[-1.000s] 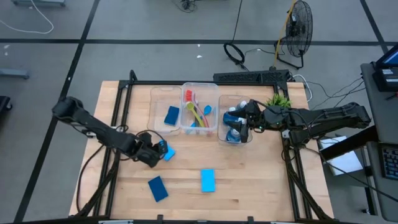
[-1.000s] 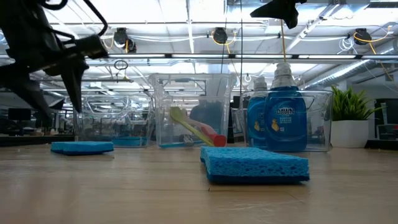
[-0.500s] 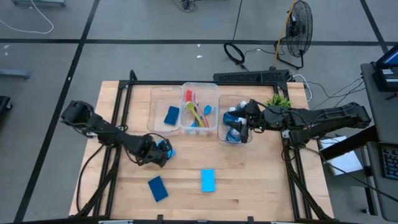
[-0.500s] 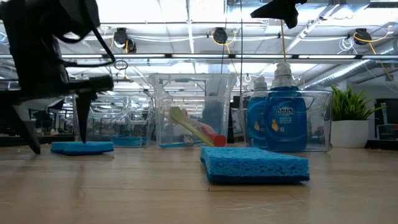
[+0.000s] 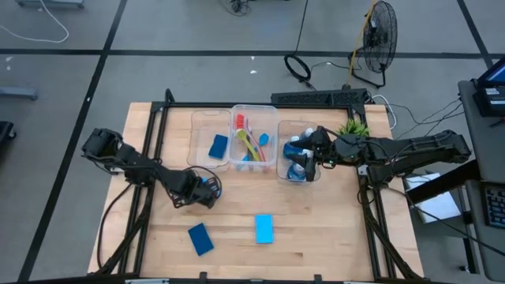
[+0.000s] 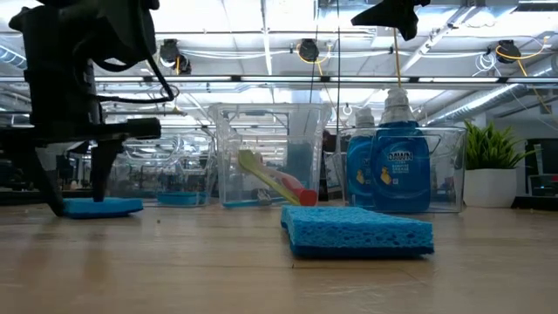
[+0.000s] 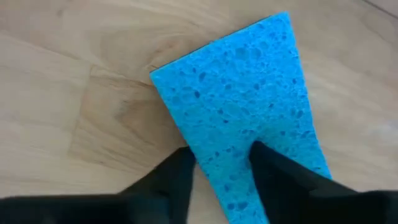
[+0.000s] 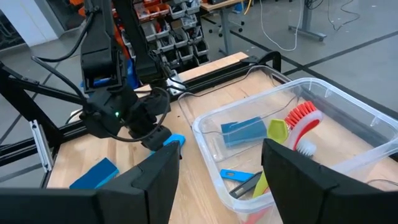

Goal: Pick & Place Kitchen Sink Supplies
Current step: Put the light blue sponge into the left transparent bin

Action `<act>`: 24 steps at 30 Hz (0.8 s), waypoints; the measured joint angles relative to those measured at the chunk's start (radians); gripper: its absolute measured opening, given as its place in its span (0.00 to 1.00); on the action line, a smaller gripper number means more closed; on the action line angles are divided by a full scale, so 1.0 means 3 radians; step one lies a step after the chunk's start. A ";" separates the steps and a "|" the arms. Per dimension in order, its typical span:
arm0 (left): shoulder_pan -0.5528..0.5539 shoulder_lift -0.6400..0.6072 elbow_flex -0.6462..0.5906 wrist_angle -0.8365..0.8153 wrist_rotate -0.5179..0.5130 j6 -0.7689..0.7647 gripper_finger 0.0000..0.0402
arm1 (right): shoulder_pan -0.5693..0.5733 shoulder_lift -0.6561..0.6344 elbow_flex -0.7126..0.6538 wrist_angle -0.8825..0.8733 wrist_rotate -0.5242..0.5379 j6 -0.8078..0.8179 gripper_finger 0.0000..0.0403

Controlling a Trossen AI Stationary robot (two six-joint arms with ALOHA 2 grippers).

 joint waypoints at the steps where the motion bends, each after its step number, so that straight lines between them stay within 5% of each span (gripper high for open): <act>1: -0.0014 -0.0002 -0.0002 -0.0020 0.0001 0.0003 0.36 | 0.0000 0.0000 0.0000 -0.0001 -0.0001 0.0000 0.53; 9: -0.0235 -0.0001 -0.0015 -0.0114 -0.0114 -0.0013 0.04 | 0.0000 0.0000 0.0000 -0.0001 -0.0001 0.0001 0.53; 18: -0.0546 -0.0084 -0.0048 -0.0195 -0.0261 -0.0191 0.02 | 0.0000 0.0000 0.0000 0.0000 -0.0001 0.0001 0.53; 24: -0.0683 -0.0408 -0.0059 -0.0445 -0.0058 -0.0175 0.01 | 0.0000 0.0000 0.0000 0.0002 -0.0001 0.0001 0.53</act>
